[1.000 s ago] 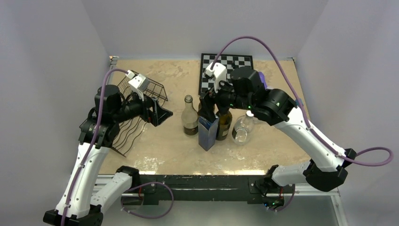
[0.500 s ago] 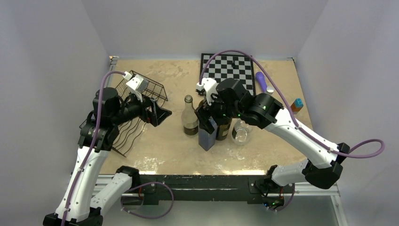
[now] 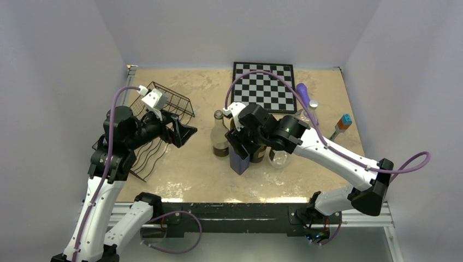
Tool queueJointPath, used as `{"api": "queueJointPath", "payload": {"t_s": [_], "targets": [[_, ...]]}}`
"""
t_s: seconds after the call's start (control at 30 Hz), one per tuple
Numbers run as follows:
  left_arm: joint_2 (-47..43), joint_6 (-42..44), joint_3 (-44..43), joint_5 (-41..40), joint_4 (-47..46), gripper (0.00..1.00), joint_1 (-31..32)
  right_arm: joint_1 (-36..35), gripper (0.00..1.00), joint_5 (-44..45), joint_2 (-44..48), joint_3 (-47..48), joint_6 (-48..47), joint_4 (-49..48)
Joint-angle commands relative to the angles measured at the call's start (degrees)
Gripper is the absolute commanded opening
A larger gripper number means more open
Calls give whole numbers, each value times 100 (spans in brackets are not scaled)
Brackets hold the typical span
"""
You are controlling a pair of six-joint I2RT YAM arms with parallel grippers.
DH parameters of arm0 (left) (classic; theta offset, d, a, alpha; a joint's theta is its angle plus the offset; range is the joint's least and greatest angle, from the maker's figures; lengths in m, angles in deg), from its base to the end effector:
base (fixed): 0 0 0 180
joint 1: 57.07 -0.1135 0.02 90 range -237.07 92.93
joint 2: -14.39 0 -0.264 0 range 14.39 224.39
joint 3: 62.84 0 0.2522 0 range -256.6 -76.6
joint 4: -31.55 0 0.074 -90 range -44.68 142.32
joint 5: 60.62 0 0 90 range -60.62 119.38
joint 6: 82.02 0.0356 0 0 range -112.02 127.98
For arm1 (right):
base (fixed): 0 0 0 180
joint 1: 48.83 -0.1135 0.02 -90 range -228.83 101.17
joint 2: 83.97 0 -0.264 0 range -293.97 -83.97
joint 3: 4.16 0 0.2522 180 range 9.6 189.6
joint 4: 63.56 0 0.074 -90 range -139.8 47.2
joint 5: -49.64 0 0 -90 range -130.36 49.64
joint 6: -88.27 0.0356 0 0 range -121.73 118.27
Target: Put the wine bottle on the wine rack
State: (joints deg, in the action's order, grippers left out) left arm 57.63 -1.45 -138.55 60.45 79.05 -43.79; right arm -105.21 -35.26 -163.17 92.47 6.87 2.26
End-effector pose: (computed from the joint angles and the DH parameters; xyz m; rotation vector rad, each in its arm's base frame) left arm 0.1334 -0.0504 0.4027 0.4496 1.8087 -0.7720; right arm 0.1598 0.2346 0.3665 -0.9553 2.2592 0.4084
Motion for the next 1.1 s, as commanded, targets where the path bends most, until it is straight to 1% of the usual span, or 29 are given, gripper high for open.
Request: {"api": "queueJointPath", "payload": {"t_s": [0.0, 0.07, 0.13, 0.17, 0.2, 0.23, 0.27, 0.3, 0.33, 0.4, 0.43, 0.5, 0.57, 0.7, 0.83, 0.97, 1.0, 1.07], "targets": [[-59, -77, 36, -86, -215, 99, 17, -31, 61, 561, 282, -210, 177, -531], [-151, -227, 83, -208, -319, 97, 13, -31, 45, 603, 323, -194, 160, -545], [-365, -458, 287, -384, -631, 96, 12, -39, 28, 565, 413, -207, 137, -609], [-482, -529, 398, -476, -765, 97, 16, -40, 22, 550, 481, -241, 120, -669], [-581, -588, 512, -547, -890, 97, 10, -40, 20, 540, 559, -298, 107, -730], [-662, -591, 597, -546, -968, 97, 13, -40, 24, 534, 586, -315, 100, -762], [-722, -575, 670, -530, -1014, 97, 12, -40, 38, 518, 633, -354, 99, -771], [-767, -572, 719, -519, -1037, 97, 10, -40, 56, 511, 715, -428, 100, -825], [-800, -570, 750, -519, -1044, 97, 15, -41, 70, 471, 804, -538, 89, -929], [-855, -554, 799, -545, -1032, 97, 11, -40, 87, 420, 1020, -807, 83, -1250], [-873, -537, 810, -567, -1029, 97, 12, -46, 90, 431, 1116, -933, 88, -1435], [-887, -525, 819, -593, -1018, 98, 12, -40, 94, 445, 1252, -1101, 92, -1688], [-881, -531, 817, -594, -1010, 98, 12, -45, 94, 457, 1307, -1188, 95, -1894], [-840, -598, 814, -589, -1001, 99, 15, -40, 91, 472, 1132, -1149, 73, -2047], [-854, -617, 829, -568, -983, 99, 13, -40, 86, 478, 858, -958, 151, -1844], [-895, -662, 862, -583, -992, 99, 14, -40, 86, 525, 842, -1058, 212, -1782], [-906, -678, 873, -584, -994, 99, 11, -40, 85, 524, 863, -1125, 212, -1798], [-922, -727, 900, -587, -1015, 99, 8, -40, 76, 554, 914, -1227, 211, -1861]]}}
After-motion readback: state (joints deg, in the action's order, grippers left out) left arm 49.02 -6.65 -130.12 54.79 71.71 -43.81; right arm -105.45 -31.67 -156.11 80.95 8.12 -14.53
